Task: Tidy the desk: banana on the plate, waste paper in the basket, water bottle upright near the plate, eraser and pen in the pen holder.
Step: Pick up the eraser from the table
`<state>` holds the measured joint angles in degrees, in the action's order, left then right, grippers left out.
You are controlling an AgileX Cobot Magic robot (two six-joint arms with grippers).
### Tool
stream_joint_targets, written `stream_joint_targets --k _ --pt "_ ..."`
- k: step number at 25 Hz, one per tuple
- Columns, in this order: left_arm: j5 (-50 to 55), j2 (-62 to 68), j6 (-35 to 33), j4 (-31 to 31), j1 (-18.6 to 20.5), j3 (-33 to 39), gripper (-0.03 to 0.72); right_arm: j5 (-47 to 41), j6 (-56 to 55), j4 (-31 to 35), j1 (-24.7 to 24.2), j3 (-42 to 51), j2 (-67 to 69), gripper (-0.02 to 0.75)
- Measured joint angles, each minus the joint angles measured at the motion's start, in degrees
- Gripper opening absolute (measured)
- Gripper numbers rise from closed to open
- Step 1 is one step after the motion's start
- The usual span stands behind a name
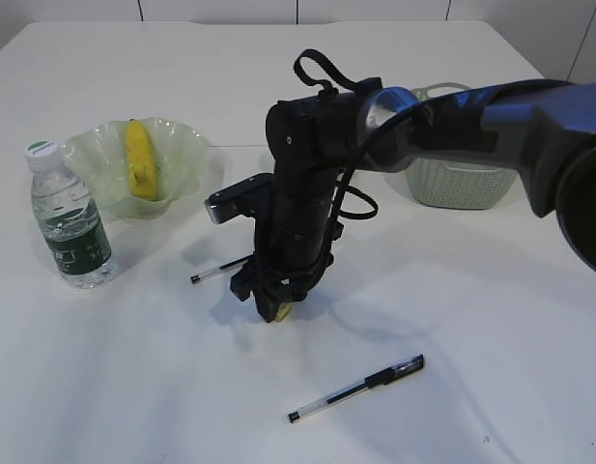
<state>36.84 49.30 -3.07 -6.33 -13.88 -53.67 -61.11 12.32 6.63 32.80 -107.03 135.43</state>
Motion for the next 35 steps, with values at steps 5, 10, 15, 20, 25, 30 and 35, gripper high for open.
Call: stream_joint_targets --k 5,10,15,20,25,30,35 --pt "0.0 0.0 0.0 0.0 0.0 0.0 0.529 0.1 -0.1 -0.1 0.0 0.0 0.0 0.428" --pt "0.0 0.0 0.0 -1.7 0.0 0.0 0.528 0.1 -0.1 -0.1 0.0 0.0 0.0 0.428" --pt "0.0 0.0 0.0 -3.0 0.0 0.0 0.529 0.1 -0.1 -0.1 0.0 0.0 0.0 0.428" --pt "0.1 0.0 0.0 -4.7 0.0 0.0 0.528 0.1 -0.1 -0.1 0.0 0.0 0.0 0.428" --pt "0.1 0.0 0.0 -4.9 0.0 0.0 0.529 0.4 -0.1 -0.1 0.0 0.0 0.0 0.428" --pt "0.1 0.0 0.0 -5.1 0.0 0.0 0.528 0.4 -0.1 -0.1 0.0 0.0 0.0 0.428" --pt "0.1 0.0 0.0 -5.1 0.0 0.0 0.528 0.6 -0.1 -0.1 0.0 0.0 0.0 0.428"
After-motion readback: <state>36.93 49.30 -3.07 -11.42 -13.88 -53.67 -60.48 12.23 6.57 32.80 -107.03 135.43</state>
